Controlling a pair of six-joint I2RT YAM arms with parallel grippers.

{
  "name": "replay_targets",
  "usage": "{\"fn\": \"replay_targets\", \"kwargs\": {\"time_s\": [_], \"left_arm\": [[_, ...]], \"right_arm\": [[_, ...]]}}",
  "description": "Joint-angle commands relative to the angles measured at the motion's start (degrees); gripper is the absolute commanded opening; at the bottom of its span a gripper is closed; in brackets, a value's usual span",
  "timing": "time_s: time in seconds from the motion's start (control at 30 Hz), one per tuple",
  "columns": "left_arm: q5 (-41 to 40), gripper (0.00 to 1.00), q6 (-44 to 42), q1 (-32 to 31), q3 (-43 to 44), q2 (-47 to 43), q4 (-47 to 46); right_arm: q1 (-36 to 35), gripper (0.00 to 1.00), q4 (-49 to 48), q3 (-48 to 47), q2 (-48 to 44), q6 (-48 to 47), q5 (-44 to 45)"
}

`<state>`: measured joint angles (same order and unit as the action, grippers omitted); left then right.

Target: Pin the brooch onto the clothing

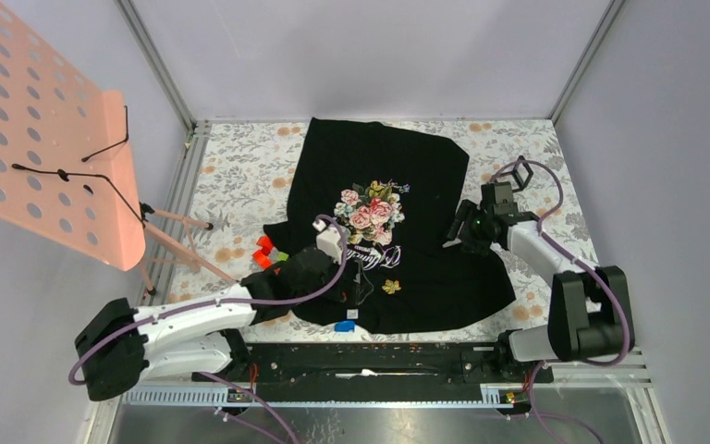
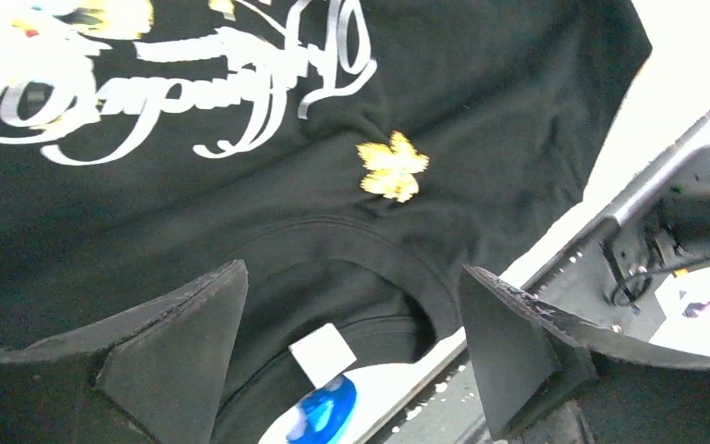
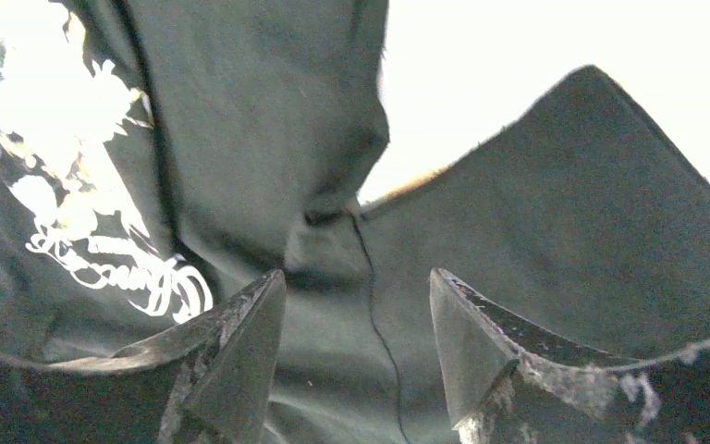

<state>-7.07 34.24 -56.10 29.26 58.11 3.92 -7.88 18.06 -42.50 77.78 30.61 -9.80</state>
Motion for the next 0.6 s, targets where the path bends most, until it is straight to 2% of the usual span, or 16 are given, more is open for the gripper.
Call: {"fn": "replay_targets", "kwargs": {"time_s": [0.0, 0.23, 0.57], "left_arm": [[7.4, 0.91, -0.7, -3.1, 2.8, 6.2, -14.0], [15.3, 0.92, -2.3, -7.0, 3.5, 14.6, -19.8], [23.5, 0.92, -2.4, -8.8, -0.4, 21.1, -26.7]], "right_arm": [[-0.5, 0.63, -3.8, -6.1, 5.8, -1.2, -2.0], [-0.5, 0.59, -2.7, -11.2, 14.6, -0.5, 3.4], [-0.6, 0.54, -3.8, -14.4, 19.9, 2.0, 1.4]]}}
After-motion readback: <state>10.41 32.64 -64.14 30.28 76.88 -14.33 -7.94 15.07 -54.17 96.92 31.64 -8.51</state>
